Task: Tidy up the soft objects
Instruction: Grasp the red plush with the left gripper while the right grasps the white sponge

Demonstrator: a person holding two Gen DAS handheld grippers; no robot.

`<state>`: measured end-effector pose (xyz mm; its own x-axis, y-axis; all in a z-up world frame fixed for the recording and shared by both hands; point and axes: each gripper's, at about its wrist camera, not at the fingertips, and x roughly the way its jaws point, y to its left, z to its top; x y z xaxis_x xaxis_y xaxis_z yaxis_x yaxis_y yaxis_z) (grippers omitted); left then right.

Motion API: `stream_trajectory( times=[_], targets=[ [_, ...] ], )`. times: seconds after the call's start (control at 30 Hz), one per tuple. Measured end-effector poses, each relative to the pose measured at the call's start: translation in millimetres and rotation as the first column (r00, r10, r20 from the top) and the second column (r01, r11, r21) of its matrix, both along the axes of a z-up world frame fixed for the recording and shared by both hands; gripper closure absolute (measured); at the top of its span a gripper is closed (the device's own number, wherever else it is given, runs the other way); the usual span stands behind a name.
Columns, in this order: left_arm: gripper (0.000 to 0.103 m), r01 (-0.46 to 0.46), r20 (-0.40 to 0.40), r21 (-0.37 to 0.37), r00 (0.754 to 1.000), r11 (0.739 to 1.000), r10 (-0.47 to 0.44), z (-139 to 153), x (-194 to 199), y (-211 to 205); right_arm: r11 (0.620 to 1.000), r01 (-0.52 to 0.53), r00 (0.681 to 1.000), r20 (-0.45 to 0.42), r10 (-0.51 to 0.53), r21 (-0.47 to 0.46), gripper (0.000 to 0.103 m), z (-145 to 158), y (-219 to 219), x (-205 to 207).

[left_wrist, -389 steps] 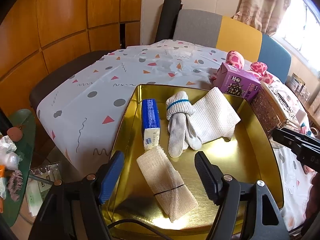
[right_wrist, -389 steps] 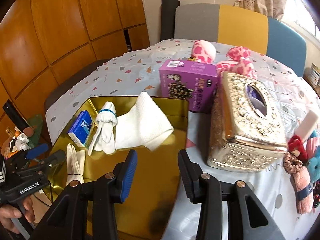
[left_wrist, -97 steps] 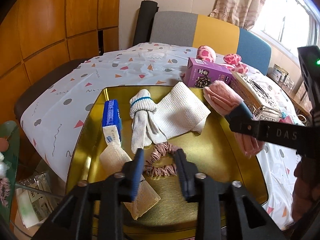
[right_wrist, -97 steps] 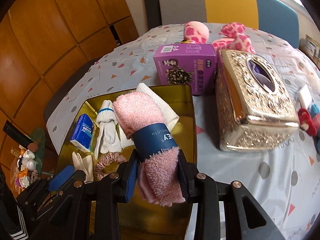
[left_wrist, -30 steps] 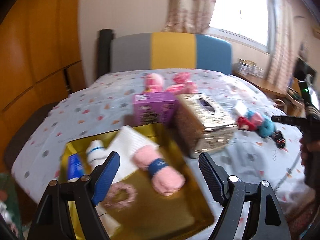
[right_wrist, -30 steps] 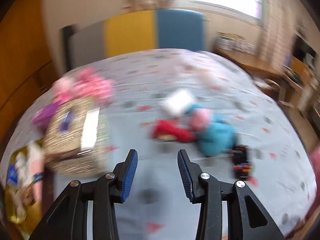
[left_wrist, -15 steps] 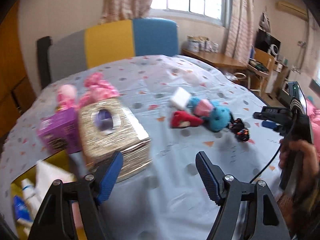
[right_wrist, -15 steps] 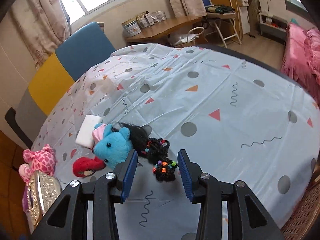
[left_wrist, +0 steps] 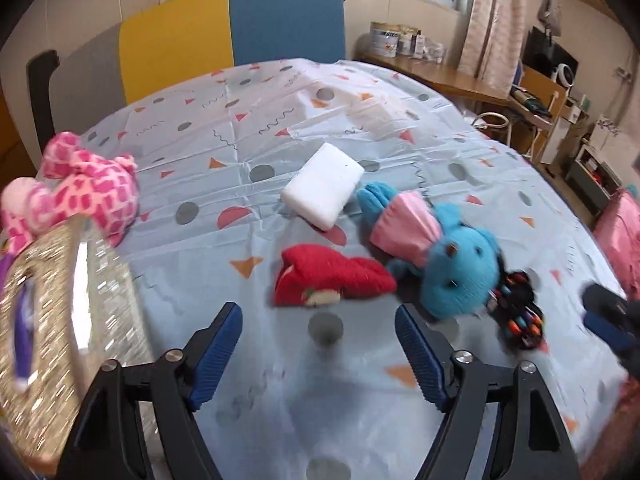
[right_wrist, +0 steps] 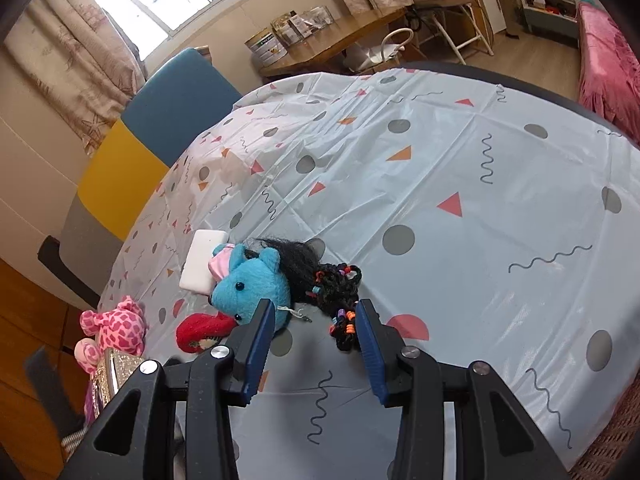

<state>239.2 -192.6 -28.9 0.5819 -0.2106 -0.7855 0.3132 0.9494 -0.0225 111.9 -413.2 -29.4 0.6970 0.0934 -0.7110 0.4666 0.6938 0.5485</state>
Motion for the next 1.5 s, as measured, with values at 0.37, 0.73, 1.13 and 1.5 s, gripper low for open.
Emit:
stream_trajectory(
  times=[0.37, 0.73, 1.13, 1.5],
  targets=[
    [0.047, -0.073, -0.085, -0.009, 0.994, 0.997, 0.071, -57.1, 61.4, -23.6, 0.998, -0.058, 0.998, -0.012, 0.058, 0.033, 0.061, -6.1, 7.2, 7.5],
    [0.069, -0.005, -0.095, -0.011, 0.995, 1.000, 0.004, -55.5, 3.6, -9.2, 0.999, -0.042, 0.999, 0.022, 0.042, 0.019, 0.061, -0.3, 5.4, 2.7],
    [0.069, 0.114, -0.052, 0.019, 0.992, 0.993, -0.113, -53.9, -115.6, 34.3, 0.975, -0.212, 0.977, 0.014, 0.213, -0.063, 0.061, 17.0, 40.3, 33.2],
    [0.069, 0.116, 0.007, -0.032, 0.993, 0.993, -0.116, -58.0, -126.8, 51.5, 0.897, -0.435, 0.900, -0.070, 0.431, -0.077, 0.061, 12.7, 99.2, 181.0]
  ],
)
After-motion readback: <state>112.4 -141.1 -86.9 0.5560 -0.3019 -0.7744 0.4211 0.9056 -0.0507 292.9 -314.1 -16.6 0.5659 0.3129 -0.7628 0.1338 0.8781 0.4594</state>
